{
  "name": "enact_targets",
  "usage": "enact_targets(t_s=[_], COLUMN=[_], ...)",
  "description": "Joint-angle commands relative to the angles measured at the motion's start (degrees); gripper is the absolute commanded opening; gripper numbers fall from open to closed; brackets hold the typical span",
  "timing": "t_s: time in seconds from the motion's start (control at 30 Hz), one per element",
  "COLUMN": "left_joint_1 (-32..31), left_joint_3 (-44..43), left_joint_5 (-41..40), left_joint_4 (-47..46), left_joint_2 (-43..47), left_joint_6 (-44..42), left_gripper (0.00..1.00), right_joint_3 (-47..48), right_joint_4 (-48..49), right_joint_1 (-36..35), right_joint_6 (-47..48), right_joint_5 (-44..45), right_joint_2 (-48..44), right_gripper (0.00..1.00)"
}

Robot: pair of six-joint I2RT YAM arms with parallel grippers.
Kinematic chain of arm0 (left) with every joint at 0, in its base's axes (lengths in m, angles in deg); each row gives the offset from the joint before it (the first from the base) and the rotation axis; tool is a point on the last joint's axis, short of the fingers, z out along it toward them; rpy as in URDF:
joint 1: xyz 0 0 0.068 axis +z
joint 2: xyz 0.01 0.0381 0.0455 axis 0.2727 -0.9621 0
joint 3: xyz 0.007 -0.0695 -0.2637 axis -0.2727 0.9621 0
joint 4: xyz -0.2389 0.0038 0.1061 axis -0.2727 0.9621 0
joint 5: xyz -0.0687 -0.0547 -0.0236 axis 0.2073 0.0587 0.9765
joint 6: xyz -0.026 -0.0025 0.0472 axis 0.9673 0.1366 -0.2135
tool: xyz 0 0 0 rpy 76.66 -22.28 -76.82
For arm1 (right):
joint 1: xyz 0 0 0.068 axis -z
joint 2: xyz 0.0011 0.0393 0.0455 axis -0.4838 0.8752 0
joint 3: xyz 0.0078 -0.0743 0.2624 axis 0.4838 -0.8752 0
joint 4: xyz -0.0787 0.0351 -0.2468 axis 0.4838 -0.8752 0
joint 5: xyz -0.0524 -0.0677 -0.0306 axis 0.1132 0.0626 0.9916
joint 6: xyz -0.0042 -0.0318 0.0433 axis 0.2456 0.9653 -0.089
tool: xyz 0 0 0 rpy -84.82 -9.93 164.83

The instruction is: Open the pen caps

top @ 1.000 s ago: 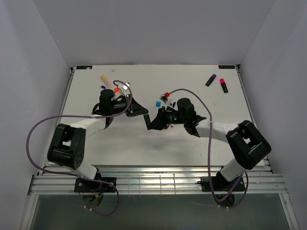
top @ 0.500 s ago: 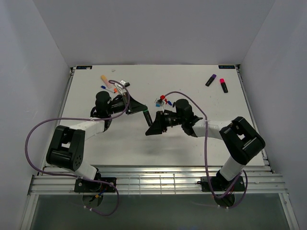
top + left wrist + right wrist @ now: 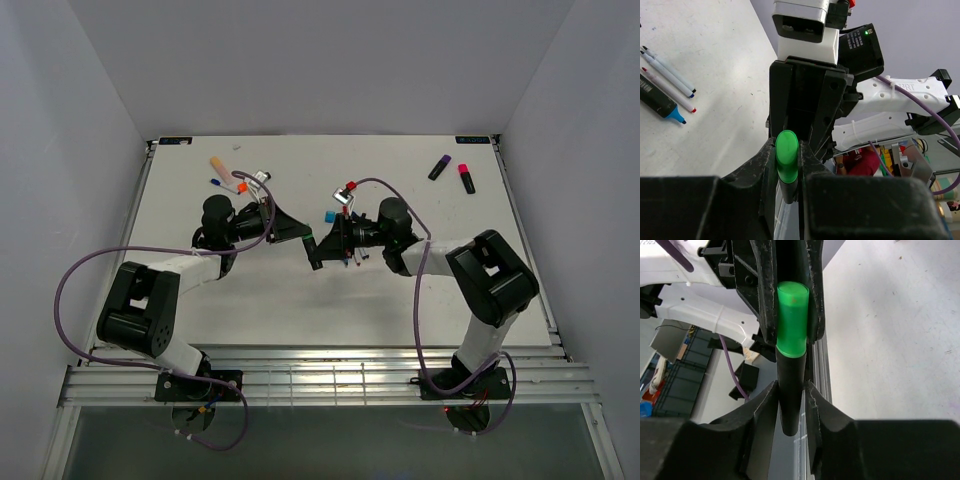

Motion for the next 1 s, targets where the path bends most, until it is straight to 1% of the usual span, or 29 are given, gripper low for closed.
enact_targets(t_s=[0.0,0.03,0.1,0.13,0.2,0.23,0.27,0.33,0.37,0.4,0.47,0.5,0.53,0.57,0.6,0.63,0.77,0.83,0.97], left_joint_1=[-0.67,-0.75,-1.02,-1.11,-1.37,-1.37,-1.37,-1.37,-1.37,-1.37,-1.37,-1.46,-1.46,-1.55,-1.55,-1.46,-1.63,-1.72,-1.9], left_joint_3=[-0.43,-0.44,-0.96,-1.05,-1.23,-1.32,-1.32,-1.58,-1.84,-2.19,-4.38,-5.18,-6.66,-7.81,-9.13,-10.36,-10.28,-10.37,-11.86], left_joint_5=[1.3,1.3,1.48,1.3,1.21,1.21,1.21,0.69,0.25,-0.54,-5.36,-7.12,-10.62,-12.91,-15.02,-16.44,-19.08,-19.62,-19.35], left_joint_4=[-2.9,-3.17,-3.61,-3.79,-4.14,-4.23,-4.31,-4.14,-2.22,0.4,7.86,14.34,17.54,21.14,29.87,32.57,33.83,34.01,34.09], left_joint_2=[0.8,0.62,0.19,0.01,-0.43,-0.43,-0.52,-0.43,-0.35,-0.17,0.97,1.32,1.59,1.59,1.07,0.28,-1.84,-2.01,-2.37], left_joint_6=[0.79,1.06,1.41,1.59,1.94,2.11,2.29,2.73,2.73,1.51,-1.47,-2.88,-5.07,-6.14,-7.19,-8.24,-5.98,-5.44,-6.93], left_gripper=[0.0,0.0,0.0,0.0,0.0,0.0,0.0,0.0,0.0,0.0,0.0,0.0,0.0,0.0,0.0,0.0,0.0,0.0,0.0], right_joint_3=[2.3,2.21,1.77,1.6,1.25,1.07,0.72,-0.69,-1.13,-0.69,1.67,3.16,5.53,6.42,7.56,9.14,9.94,10.38,9.77], right_joint_4=[10.95,14.53,18.07,19.82,23.26,23.79,23.62,20.22,9.67,1.29,-18.29,-34.14,-39.78,-43.66,-51.27,-53.52,-57.92,-59.6,-57.51], right_joint_1=[-0.21,-0.21,-0.3,-0.39,-0.3,-0.3,-0.3,-0.39,-0.3,-0.39,-1.96,-3.01,-5.72,-7.05,-8.46,-10.56,-13.74,-15.41,-15.33], right_joint_6=[-6.82,-8.13,-11.91,-12.97,-15.35,-15.61,-15.7,-11.77,-8.18,3.08,17.27,23.17,30.98,33.4,35.43,37.62,39.05,39.49,39.32], right_joint_5=[-2.23,-2.57,-2.84,-3.02,-3.28,-3.46,-3.28,-2.06,-0.75,0.83,11.44,16.53,27.72,33.92,39.73,48.49,60.59,64.63,62.02], right_joint_2=[1.77,2.21,3.61,4.05,4.93,5.03,4.94,3.45,0.92,-0.76,-4.18,-6.99,-8.06,-8.94,-9.82,-9.91,-9.83,-9.13,-8.77], right_gripper=[0.33,0.33,0.32,0.24,0.11,0.08,0.08,0.08,0.08,0.08,0.08,0.08,0.08,0.08,0.08,0.08,0.08,0.08,0.08])
